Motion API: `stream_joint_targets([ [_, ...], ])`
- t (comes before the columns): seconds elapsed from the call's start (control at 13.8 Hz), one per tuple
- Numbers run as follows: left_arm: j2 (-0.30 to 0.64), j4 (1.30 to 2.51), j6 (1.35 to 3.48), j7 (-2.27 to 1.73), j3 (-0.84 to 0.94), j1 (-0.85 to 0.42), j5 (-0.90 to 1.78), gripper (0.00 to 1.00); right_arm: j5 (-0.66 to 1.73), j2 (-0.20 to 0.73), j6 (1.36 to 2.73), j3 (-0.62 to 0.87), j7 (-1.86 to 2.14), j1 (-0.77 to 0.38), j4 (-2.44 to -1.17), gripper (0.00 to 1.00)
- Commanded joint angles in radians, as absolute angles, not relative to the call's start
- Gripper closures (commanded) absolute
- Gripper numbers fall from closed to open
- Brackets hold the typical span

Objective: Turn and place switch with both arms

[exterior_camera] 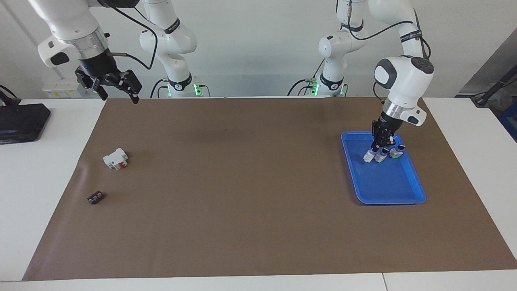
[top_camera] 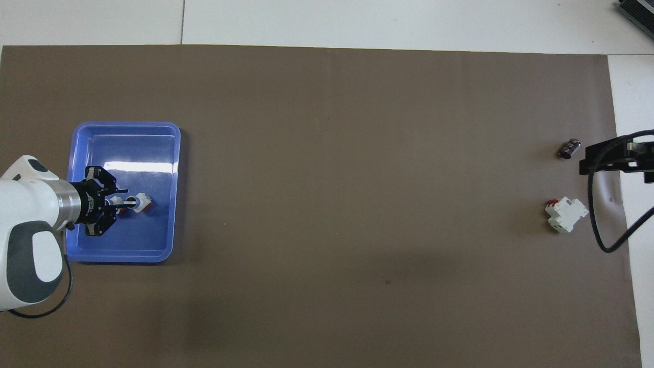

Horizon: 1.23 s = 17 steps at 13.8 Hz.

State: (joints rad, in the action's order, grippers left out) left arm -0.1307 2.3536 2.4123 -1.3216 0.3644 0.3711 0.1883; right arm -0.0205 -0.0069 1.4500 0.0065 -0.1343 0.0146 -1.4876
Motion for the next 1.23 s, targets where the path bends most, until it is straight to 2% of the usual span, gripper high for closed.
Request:
stream_joint_targets([
  [0.0, -0.108, 2.283, 2.404, -1.287, 0.367, 0.362, 0.150, 0.46, -0.051, -0.027, 1.472, 0.012, -0.120, 0.014, -1.551, 0.00],
  [0.43, 0.038, 1.969, 2.307, -1.153, 0.370, 0.278, 0.035, 0.47, -0.035, -0.038, 1.483, 0.014, -0.124, 0.015, -1.571, 0.00],
  [0.58, 0.061, 1.915, 2.283, -0.972, 0.370, 0.246, 0.028, 0.53, -0.031, -0.040, 1.482, 0.014, -0.138, 0.017, -1.572, 0.00],
  [0.72, 0.072, 1.870, 2.223, -0.730, 0.370, 0.218, 0.026, 0.53, -0.031, -0.043, 1.480, 0.014, -0.159, 0.017, -1.578, 0.00],
  [0.94, 0.092, 1.755, 2.097, -0.398, 0.370, 0.227, 0.012, 0.53, -0.031, -0.044, 1.480, 0.014, -0.158, 0.017, -1.582, 0.00],
  [1.16, 0.177, 1.526, 1.820, -0.241, 0.371, 0.212, -0.110, 0.53, -0.031, -0.043, 1.483, 0.014, -0.146, 0.025, -1.582, 0.00],
])
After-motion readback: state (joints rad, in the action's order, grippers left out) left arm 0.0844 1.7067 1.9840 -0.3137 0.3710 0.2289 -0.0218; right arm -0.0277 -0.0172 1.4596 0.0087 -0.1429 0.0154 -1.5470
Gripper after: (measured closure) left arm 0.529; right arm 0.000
